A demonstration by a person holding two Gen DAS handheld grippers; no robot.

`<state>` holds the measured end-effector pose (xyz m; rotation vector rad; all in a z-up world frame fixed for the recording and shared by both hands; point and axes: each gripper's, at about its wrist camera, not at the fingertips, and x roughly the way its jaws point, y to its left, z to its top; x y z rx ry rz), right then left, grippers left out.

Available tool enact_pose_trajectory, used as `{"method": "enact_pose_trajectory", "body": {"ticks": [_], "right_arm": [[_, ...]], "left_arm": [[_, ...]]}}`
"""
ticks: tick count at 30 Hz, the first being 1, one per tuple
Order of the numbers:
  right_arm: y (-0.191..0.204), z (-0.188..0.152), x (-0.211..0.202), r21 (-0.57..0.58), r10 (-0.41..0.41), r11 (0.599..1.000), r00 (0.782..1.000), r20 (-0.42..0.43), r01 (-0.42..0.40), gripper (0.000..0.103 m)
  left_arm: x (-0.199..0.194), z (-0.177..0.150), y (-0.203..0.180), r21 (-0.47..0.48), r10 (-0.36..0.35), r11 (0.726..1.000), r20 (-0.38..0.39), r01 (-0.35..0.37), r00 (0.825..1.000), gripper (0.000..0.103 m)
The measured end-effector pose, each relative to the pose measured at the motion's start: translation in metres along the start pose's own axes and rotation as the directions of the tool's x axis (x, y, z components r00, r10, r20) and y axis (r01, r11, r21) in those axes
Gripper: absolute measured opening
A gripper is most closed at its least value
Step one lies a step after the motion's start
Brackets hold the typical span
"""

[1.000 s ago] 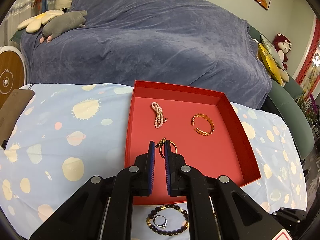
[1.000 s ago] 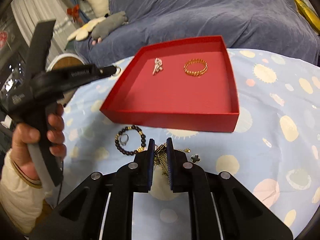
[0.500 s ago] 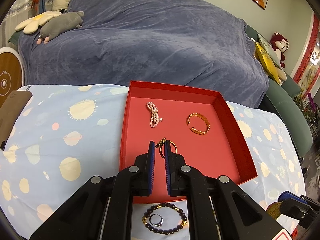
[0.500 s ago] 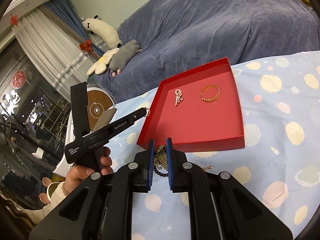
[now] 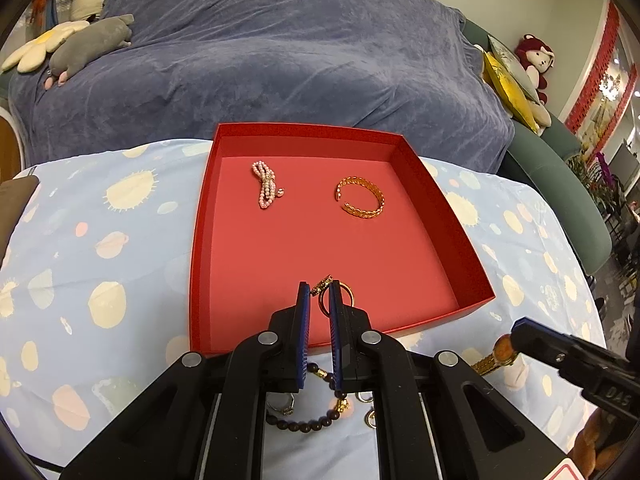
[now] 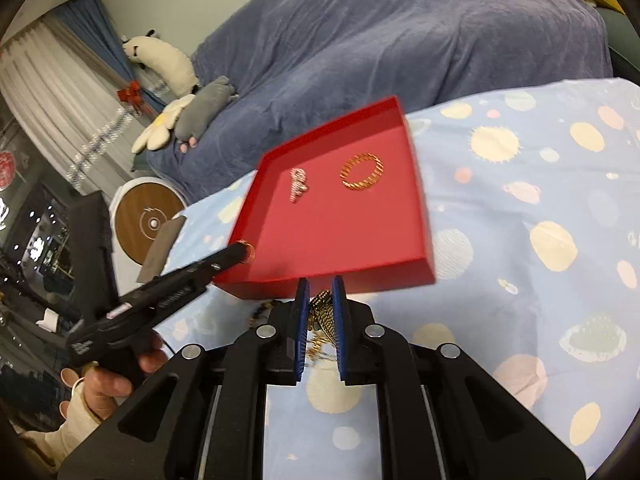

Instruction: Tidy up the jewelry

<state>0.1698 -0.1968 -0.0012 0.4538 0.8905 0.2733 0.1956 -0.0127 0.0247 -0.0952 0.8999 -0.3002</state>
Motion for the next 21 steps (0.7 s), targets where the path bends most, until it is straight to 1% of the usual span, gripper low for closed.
{"method": "enact_pose_trajectory", "body": {"ticks": [2,3,4,6,7,9,11,12,13,14,15,17,18,19,20,21], "right_arm": [[-0.008,-0.004,0.006,0.019,-0.066,0.998,0.997,-0.027,0.066,0.013],[-0.010,-0.006,0.007,0.020,-0.084,0.996,0.996,-0.033,0.084,0.021],[-0.008,-0.008,0.005,0.009,-0.099,0.995,0.995,-0.028,0.099,0.034],[-0.002,-0.014,0.003,-0.025,-0.108,0.994,0.994,-0.016,0.108,0.045],[0.001,-0.018,0.004,-0.041,-0.095,0.995,0.995,-0.030,0.094,0.045],[0.005,-0.030,0.015,-0.064,-0.076,0.995,0.993,-0.086,0.070,0.044],[0.003,-0.040,0.029,-0.039,-0.066,0.997,0.987,-0.148,0.061,0.040],[-0.001,-0.045,0.036,-0.017,-0.069,0.998,0.982,-0.174,0.067,0.036],[-0.005,-0.049,0.042,-0.002,-0.082,0.997,0.979,-0.185,0.083,0.034],[-0.007,-0.050,0.046,0.002,-0.102,0.995,0.978,-0.183,0.104,0.034],[-0.007,-0.050,0.046,0.002,-0.105,0.994,0.980,-0.169,0.107,0.032],[-0.005,-0.047,0.048,-0.014,-0.123,0.992,0.981,-0.151,0.123,0.032],[-0.004,-0.047,0.050,-0.023,-0.140,0.990,0.980,-0.139,0.138,0.030],[-0.003,-0.047,0.050,-0.033,-0.160,0.987,0.979,-0.128,0.157,0.024],[-0.003,-0.046,0.051,-0.037,-0.178,0.984,0.976,-0.123,0.175,0.021],[-0.004,-0.045,0.050,-0.033,-0.186,0.983,0.975,-0.121,0.183,0.012]], "left_arm": [[0.000,0.000,0.001,-0.006,0.005,1.000,0.007,-0.005,1.000,0.007],[0.000,0.000,0.002,-0.009,0.007,1.000,0.007,-0.007,1.000,0.007],[0.001,0.000,0.003,-0.013,0.010,1.000,0.007,-0.009,1.000,0.007],[0.001,0.001,0.006,-0.021,0.015,1.000,0.008,-0.015,1.000,0.007],[0.000,0.001,0.007,-0.024,0.017,1.000,0.009,-0.016,1.000,0.007],[0.000,0.002,0.008,-0.027,0.020,0.999,0.012,-0.020,1.000,0.007],[-0.001,0.002,0.008,-0.026,0.023,0.999,0.015,-0.023,1.000,0.007],[-0.002,0.002,0.009,-0.025,0.024,0.999,0.016,-0.024,1.000,0.007],[-0.002,0.002,0.008,-0.024,0.025,0.999,0.018,-0.025,1.000,0.007],[-0.002,0.002,0.008,-0.024,0.026,0.999,0.018,-0.025,1.000,0.007],[-0.002,0.003,0.008,-0.025,0.025,0.999,0.018,-0.024,1.000,0.007],[-0.001,0.003,0.008,-0.023,0.024,0.999,0.017,-0.024,1.000,0.007],[-0.001,0.003,0.008,-0.022,0.025,0.999,0.017,-0.024,1.000,0.007],[-0.002,0.003,0.009,-0.023,0.025,0.999,0.016,-0.024,1.000,0.007],[-0.002,0.003,0.009,-0.024,0.025,0.999,0.015,-0.025,1.000,0.007],[-0.002,0.003,0.009,-0.026,0.025,0.999,0.015,-0.024,1.000,0.007]]}}
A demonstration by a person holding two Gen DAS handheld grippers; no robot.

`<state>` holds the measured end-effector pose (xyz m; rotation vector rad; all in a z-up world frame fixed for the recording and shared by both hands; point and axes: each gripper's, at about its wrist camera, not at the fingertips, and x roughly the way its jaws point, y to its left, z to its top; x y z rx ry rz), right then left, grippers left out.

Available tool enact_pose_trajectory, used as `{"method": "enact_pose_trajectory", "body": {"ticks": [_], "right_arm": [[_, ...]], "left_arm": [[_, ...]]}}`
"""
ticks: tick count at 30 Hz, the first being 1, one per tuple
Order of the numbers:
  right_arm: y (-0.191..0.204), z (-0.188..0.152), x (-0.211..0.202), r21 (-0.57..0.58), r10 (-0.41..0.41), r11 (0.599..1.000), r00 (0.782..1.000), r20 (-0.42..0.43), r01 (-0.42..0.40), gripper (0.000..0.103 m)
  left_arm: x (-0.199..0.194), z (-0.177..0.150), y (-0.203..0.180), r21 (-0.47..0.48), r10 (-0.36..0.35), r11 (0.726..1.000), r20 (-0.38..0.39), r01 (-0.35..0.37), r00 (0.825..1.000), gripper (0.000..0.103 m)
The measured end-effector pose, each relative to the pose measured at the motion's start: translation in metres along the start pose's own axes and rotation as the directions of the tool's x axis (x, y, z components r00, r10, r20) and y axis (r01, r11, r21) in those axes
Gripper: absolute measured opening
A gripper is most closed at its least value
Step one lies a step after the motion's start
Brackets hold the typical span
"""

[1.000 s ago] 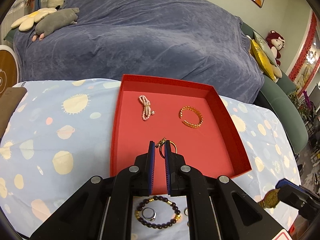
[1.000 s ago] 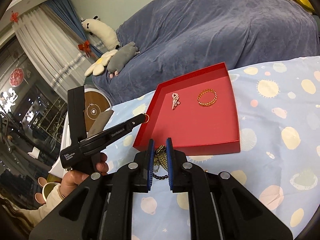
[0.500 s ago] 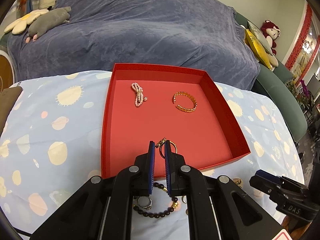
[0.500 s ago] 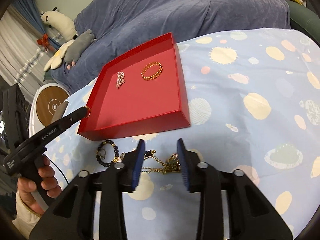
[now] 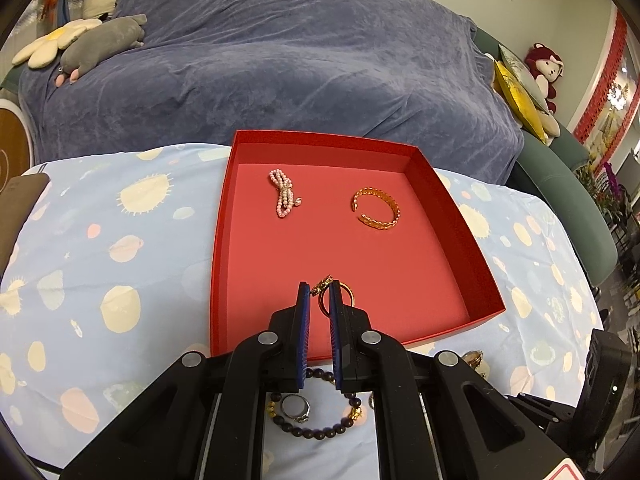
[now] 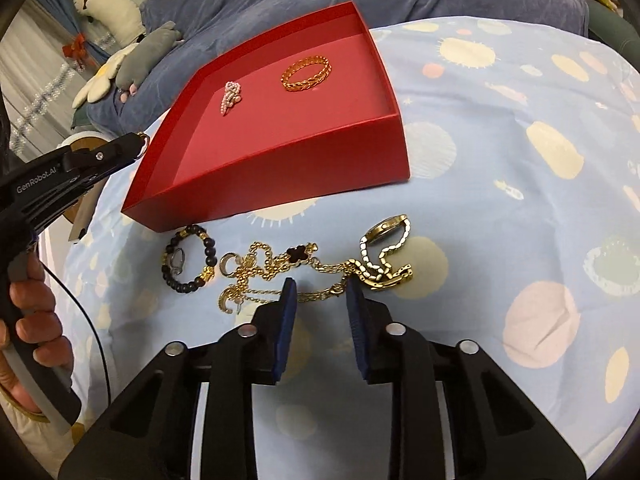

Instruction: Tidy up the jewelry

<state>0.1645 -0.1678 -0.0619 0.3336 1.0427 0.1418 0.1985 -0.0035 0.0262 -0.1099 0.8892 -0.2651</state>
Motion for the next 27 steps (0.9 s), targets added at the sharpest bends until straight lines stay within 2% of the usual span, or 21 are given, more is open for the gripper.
{"method": "enact_pose_trajectory", "body": {"ticks": [1,3,7,9,11,13,15,17,19,24,26,27], "right_arm": [[-0.003,0.000,-0.001,0.012,0.002,1.000,1.000,-0.004,-0.002,0.000],[-0.006,-0.001,-0.009,0.025,0.002,1.000,1.000,0.013,-0.003,0.000],[-0.002,0.006,-0.044,-0.003,0.016,1.000,0.993,0.118,-0.015,0.000],[-0.003,0.010,-0.051,-0.015,0.013,1.000,0.991,0.130,-0.011,0.000],[-0.007,0.010,-0.043,0.010,0.041,0.999,0.996,0.079,-0.041,0.003],[-0.009,0.006,-0.032,0.044,0.058,0.997,0.998,0.034,-0.059,0.016],[-0.007,0.004,-0.019,0.058,0.071,0.996,0.997,-0.002,-0.071,0.016],[-0.005,0.001,-0.010,0.057,0.040,0.998,0.999,-0.020,-0.039,0.016],[-0.005,-0.001,-0.004,0.059,0.004,0.998,1.000,-0.018,-0.003,0.024],[0.006,0.004,0.002,0.019,-0.060,0.998,0.998,0.034,0.060,0.024],[0.008,0.003,0.004,-0.002,-0.088,0.996,0.995,0.048,0.088,0.019],[0.008,0.002,0.004,-0.003,-0.083,0.996,0.996,0.042,0.084,0.006]], "left_arm": [[0.000,0.000,0.000,0.000,0.000,1.000,0.001,0.000,1.000,0.007],[-0.001,0.001,0.000,-0.001,0.002,1.000,0.004,-0.002,1.000,0.007],[-0.001,0.002,0.002,-0.010,0.002,1.000,0.008,-0.002,1.000,0.007],[-0.001,0.002,0.002,-0.012,0.002,1.000,0.010,-0.001,1.000,0.007],[-0.002,0.003,0.001,-0.010,0.001,1.000,0.011,-0.001,1.000,0.007],[-0.001,0.002,0.001,-0.009,-0.001,1.000,0.012,0.001,1.000,0.007],[-0.002,0.002,0.001,-0.009,-0.003,1.000,0.013,0.003,1.000,0.007],[-0.002,0.002,0.001,-0.009,-0.003,1.000,0.013,0.003,1.000,0.007],[-0.002,0.002,0.001,-0.012,-0.003,1.000,0.012,0.003,1.000,0.007],[-0.002,0.003,0.002,-0.019,-0.003,1.000,0.010,0.003,1.000,0.007],[-0.002,0.003,0.002,-0.018,-0.003,1.000,0.011,0.004,1.000,0.007],[-0.002,0.003,0.002,-0.017,-0.003,1.000,0.012,0.003,1.000,0.007]]}}
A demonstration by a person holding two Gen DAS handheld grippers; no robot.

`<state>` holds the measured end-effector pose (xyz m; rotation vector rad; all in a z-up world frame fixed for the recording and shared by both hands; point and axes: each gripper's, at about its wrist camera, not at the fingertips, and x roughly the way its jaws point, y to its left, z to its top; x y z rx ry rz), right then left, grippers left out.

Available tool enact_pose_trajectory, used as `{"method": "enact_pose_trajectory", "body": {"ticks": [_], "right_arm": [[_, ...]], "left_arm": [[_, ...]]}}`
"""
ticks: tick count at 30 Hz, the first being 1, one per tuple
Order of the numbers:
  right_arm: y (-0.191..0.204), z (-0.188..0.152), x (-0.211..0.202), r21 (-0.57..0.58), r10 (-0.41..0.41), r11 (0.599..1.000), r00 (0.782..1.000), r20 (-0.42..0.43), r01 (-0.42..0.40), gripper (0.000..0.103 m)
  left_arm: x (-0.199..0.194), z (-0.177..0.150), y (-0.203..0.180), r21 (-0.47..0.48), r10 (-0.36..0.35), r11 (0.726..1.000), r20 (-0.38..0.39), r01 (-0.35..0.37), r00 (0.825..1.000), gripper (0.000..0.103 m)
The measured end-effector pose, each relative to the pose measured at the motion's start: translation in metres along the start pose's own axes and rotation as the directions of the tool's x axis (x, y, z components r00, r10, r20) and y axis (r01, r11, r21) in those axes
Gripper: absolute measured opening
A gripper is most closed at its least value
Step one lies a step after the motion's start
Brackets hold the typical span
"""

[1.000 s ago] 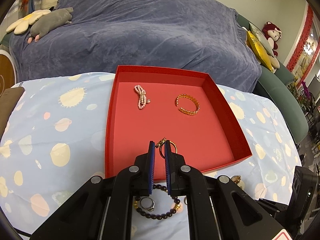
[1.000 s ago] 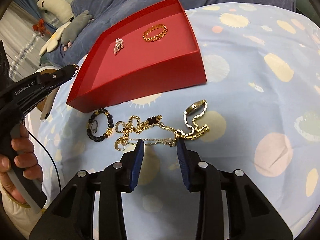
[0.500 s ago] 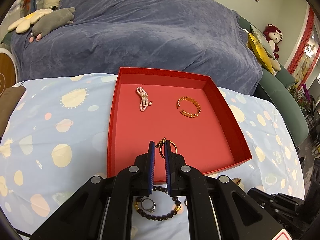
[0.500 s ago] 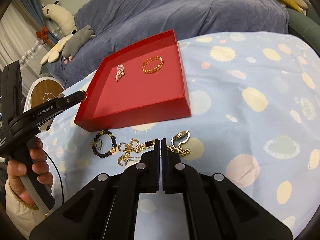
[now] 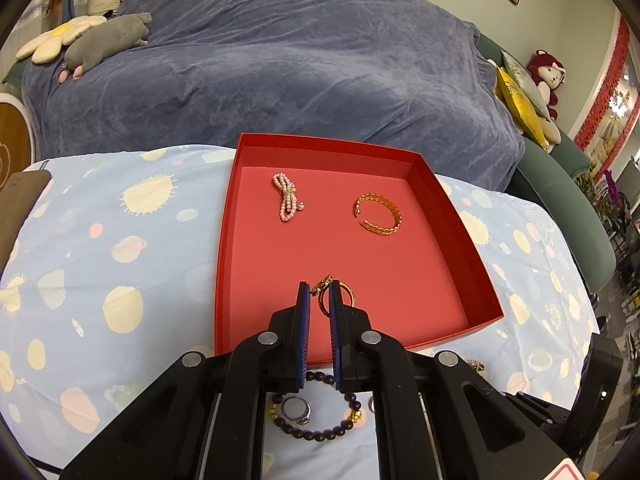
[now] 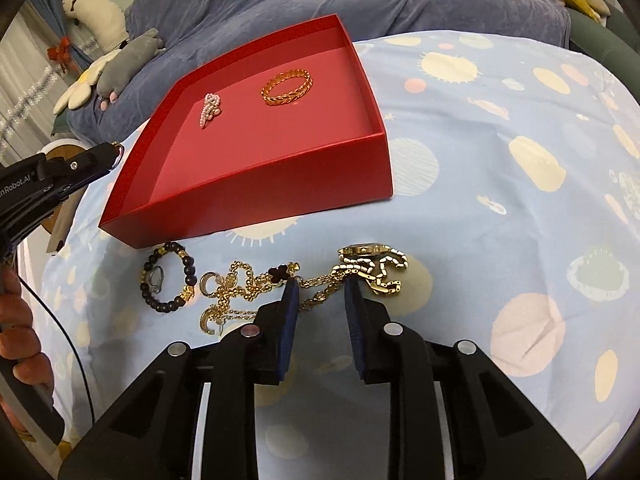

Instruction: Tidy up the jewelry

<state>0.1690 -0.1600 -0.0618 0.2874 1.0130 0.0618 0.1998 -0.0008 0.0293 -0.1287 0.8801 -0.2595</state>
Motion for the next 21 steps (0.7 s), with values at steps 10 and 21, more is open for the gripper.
{"method": "enact_pose_trajectory", "body": {"ticks": [10,21], "right_arm": [[-0.009,0.015,-0.061,-0.001,0.065,0.998,0.988,0.143,-0.066,0.000],[-0.005,0.003,-0.004,0.035,-0.011,0.999,1.000,-0.009,0.011,0.009]], "left_arm": [[0.000,0.001,0.002,-0.007,-0.001,1.000,0.007,0.002,1.000,0.007],[-0.001,0.001,0.003,-0.010,-0.005,1.000,0.007,0.005,1.000,0.007]]}}
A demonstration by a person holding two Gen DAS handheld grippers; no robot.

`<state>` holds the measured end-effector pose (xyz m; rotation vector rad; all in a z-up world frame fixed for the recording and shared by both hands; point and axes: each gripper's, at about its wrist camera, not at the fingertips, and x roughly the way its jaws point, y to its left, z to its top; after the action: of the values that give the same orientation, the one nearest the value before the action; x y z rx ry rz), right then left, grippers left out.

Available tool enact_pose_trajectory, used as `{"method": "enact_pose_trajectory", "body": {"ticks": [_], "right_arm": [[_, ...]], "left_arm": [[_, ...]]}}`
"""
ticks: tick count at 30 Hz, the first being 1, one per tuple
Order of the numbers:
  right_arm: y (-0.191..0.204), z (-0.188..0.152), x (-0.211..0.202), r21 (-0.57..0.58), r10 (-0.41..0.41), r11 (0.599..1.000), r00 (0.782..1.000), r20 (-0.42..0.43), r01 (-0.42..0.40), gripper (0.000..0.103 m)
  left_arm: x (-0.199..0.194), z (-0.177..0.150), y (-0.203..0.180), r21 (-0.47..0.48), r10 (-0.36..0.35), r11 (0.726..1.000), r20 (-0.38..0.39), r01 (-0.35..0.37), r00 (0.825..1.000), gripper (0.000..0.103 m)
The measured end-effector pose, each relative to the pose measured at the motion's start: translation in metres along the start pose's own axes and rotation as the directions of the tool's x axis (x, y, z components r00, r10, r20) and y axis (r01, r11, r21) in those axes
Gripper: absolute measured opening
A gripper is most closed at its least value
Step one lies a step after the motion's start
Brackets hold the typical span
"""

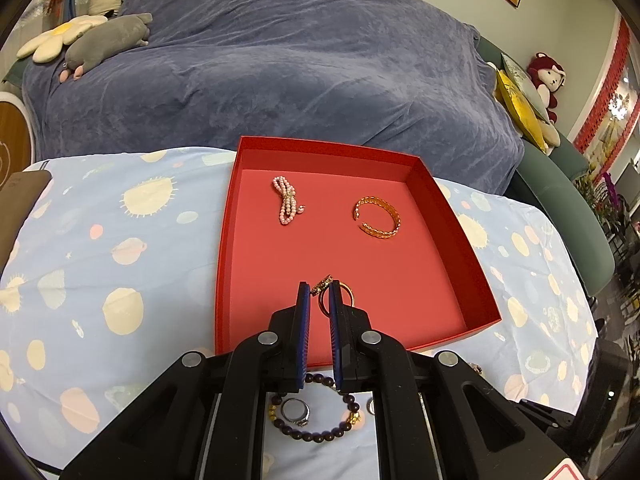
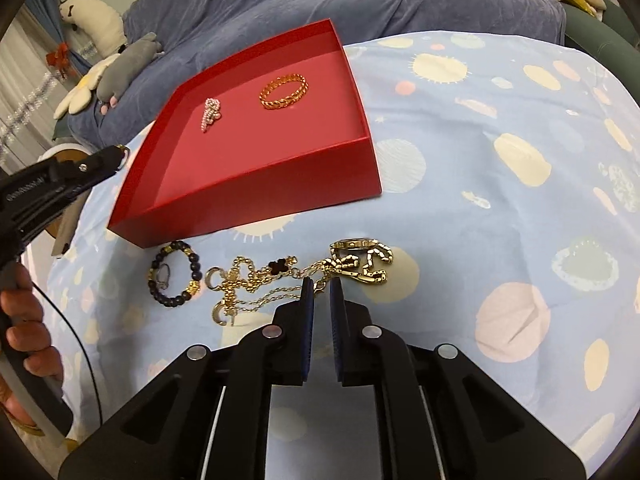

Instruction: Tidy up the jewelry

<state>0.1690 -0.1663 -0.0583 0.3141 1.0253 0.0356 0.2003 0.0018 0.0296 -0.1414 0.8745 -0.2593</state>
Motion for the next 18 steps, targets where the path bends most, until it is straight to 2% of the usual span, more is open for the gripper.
{"method": "enact_pose_trajectory", "body": {"ticks": [3,7,11,13,15,18], "right_arm": [[0.003,0.001,0.003,-0.006,-0.027,1.000,0.999,0.024,0.027,0.009],[0.011,0.003,0.004,-0.019,-0.028,0.999,0.999,0.034,0.029,0.022],[0.012,0.003,0.005,-0.022,-0.038,0.999,0.998,0.050,0.040,0.023],[0.013,0.005,0.007,-0.024,-0.047,0.999,0.997,0.055,0.048,0.019],[0.010,0.006,0.009,-0.020,-0.061,0.998,0.996,0.059,0.062,0.007],[0.006,0.006,0.006,-0.006,-0.050,0.999,0.997,0.066,0.051,0.004]], "left_arm": [[0.000,0.000,-0.001,-0.003,0.000,1.000,0.000,0.000,1.000,0.007],[0.001,0.000,-0.001,-0.003,-0.001,1.000,0.000,0.001,1.000,0.007],[0.001,0.000,-0.001,-0.005,-0.002,1.000,-0.001,0.002,1.000,0.007],[0.000,0.000,-0.001,-0.002,-0.001,1.000,0.000,0.001,1.000,0.007],[0.001,-0.001,-0.002,-0.001,-0.002,1.000,-0.001,0.002,1.000,0.007],[0.002,-0.003,-0.002,0.000,-0.003,1.000,-0.001,0.003,1.000,0.007]]}}
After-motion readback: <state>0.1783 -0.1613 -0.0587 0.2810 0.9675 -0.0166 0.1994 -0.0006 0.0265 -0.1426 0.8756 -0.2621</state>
